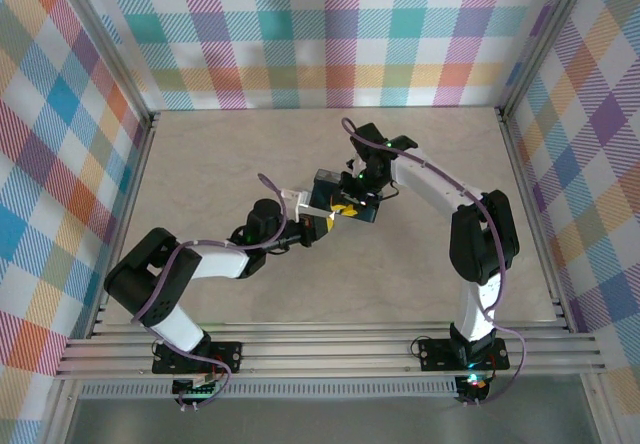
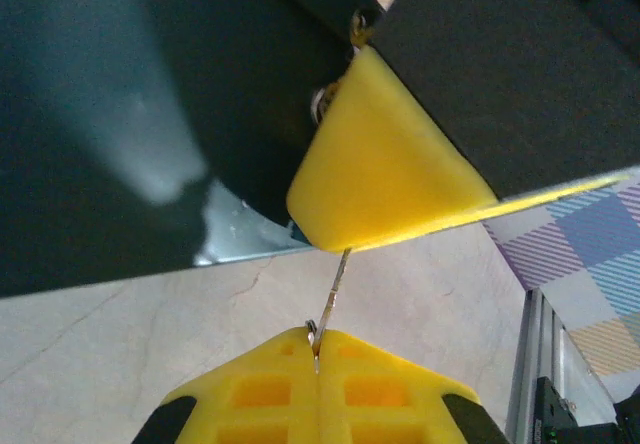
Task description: Unlock the padlock with the key
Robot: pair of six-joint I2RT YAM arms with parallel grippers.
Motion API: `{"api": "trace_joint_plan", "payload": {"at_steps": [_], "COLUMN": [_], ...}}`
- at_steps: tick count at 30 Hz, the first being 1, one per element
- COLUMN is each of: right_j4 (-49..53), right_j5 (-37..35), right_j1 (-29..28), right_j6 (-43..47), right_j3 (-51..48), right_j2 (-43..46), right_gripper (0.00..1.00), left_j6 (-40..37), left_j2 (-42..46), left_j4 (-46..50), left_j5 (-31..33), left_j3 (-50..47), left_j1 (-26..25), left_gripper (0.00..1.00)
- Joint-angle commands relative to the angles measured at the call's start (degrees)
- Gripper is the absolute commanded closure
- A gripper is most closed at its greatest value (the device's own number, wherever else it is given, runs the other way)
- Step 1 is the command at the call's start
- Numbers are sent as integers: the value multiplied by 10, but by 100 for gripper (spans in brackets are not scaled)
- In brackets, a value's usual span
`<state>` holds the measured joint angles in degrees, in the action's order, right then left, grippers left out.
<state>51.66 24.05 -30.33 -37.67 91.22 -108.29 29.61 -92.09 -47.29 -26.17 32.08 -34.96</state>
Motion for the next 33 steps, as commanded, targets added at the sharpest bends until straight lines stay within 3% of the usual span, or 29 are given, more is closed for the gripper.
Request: {"api": "trace_joint_plan", "payload": {"at_steps": [1, 33], "right_j4": [2, -5], "right_j5": [24, 42], "right_j1": [4, 8], "right_j6": [15, 15], "right_j3": [19, 6], "right_j2": [-2, 2], "right_gripper": [100, 100], "left_j6": [6, 29], "left_j2": [-13, -41], "left_j4": [-33, -69], "left_j5": [-17, -25], "left_j3": [-6, -2], "left_j1": [7, 15], "left_gripper": [100, 100]}}
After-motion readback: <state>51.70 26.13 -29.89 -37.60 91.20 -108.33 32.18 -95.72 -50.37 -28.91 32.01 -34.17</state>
